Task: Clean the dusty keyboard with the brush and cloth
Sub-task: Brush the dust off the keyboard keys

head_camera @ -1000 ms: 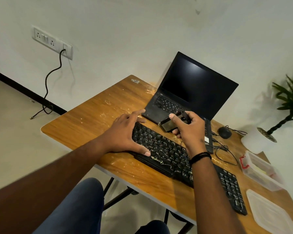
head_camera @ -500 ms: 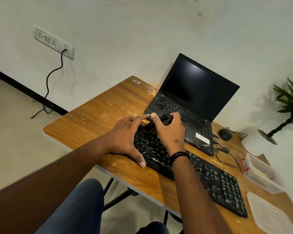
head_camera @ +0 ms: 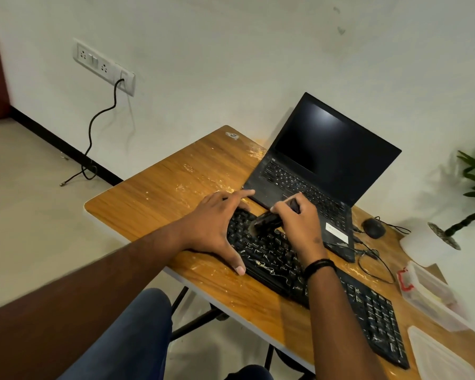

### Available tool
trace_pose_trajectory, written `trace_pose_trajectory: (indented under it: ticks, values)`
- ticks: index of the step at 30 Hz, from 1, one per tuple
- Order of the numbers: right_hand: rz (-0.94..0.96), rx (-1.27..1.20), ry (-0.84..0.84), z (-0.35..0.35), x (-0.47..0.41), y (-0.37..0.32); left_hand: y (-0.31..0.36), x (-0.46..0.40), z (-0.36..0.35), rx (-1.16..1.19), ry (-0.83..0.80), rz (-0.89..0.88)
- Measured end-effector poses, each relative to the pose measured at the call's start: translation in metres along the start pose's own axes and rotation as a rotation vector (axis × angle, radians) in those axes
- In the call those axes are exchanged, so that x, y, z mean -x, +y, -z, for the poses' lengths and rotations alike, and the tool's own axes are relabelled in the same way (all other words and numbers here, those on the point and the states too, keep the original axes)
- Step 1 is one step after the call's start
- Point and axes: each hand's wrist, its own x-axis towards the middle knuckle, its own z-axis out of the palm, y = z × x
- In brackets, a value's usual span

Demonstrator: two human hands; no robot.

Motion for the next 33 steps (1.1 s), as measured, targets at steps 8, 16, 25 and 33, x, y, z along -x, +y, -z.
trace_pose_trajectory:
  ticks: [8,16,25,33]
  values:
    - [0.100,0.129,0.044,0.001,0.006,0.010,-0.004,-0.003,-0.003,-0.017,0.000,-0.001]
    - [0.148,0.102,0.086,0.007,0.010,0.003,-0.004,-0.003,-0.004,-0.026,0.006,-0.008]
    - [0.170,0.190,0.017,0.011,0.012,0.001,-0.001,-0.002,-0.003,-0.045,-0.008,-0.006]
    - [0.170,0.167,-0.023,0.012,0.008,-0.004,0.001,-0.001,-0.002,-0.050,-0.007,-0.009]
